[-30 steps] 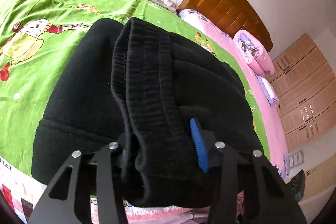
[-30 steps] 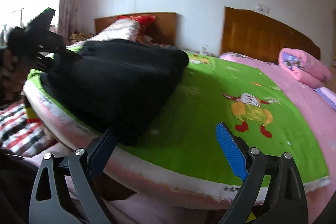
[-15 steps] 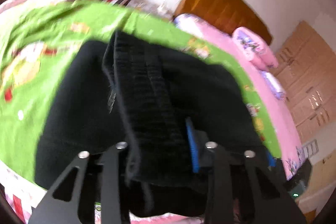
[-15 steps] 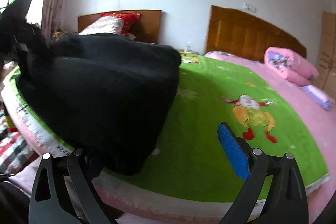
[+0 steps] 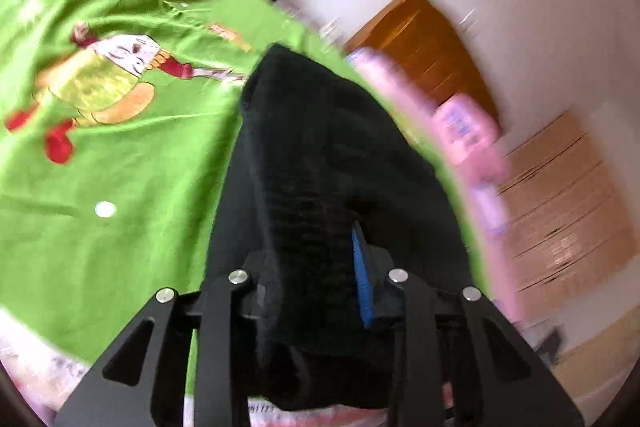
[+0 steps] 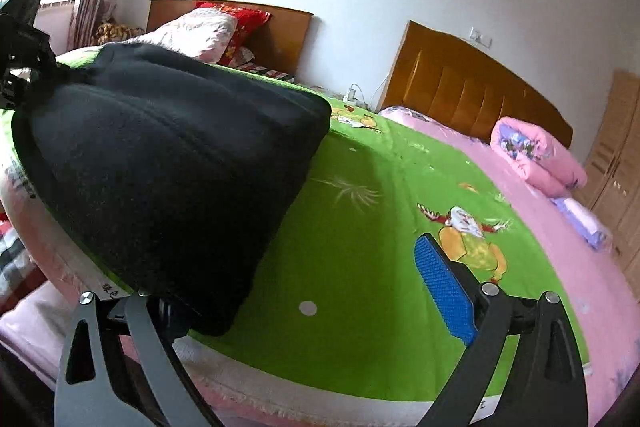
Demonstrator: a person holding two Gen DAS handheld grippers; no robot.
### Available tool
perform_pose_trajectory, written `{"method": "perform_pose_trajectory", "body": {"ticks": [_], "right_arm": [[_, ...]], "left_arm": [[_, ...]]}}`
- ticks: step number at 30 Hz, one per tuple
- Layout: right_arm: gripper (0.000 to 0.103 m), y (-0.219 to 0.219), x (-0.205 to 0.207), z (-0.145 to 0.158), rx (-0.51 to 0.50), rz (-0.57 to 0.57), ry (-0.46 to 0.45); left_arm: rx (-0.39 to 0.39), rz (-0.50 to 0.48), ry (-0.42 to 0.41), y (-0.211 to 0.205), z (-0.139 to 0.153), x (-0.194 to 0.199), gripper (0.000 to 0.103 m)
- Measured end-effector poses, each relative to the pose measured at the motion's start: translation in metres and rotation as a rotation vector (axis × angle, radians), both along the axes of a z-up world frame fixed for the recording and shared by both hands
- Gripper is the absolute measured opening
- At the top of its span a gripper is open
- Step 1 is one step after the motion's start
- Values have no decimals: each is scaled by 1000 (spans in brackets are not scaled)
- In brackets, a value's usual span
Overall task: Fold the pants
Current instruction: 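Lift the folded black pants bundle with the left gripper off the sheet, then lower the folded pants onto the green sheet and open the left gripper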
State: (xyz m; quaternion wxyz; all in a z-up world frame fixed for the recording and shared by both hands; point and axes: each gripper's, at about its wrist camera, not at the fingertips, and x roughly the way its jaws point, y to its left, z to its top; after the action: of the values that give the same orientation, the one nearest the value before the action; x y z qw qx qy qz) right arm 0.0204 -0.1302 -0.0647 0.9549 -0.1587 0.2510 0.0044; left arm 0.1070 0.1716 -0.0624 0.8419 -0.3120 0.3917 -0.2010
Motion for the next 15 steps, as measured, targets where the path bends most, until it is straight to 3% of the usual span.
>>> {"method": "perform_pose_trajectory", "body": {"ticks": [3, 8, 12, 14, 15], "right_arm": [[92, 1, -2, 5, -11, -5, -5], [92, 1, -9, 21, -2, -20, -39], [92, -2, 2, 2, 12, -7, 51], [92, -3, 0, 3, 23, -2, 60], [92, -2, 1, 3, 8, 5, 61]], "left_arm": [[46, 24, -20, -4, 16, -7, 27], [99, 28, -126, -16, 54, -36, 26], [88, 38, -24, -6, 11, -25, 27], [7, 35, -55, 4, 0, -26, 28], [13, 34, -53, 4, 2, -27, 28]]}}
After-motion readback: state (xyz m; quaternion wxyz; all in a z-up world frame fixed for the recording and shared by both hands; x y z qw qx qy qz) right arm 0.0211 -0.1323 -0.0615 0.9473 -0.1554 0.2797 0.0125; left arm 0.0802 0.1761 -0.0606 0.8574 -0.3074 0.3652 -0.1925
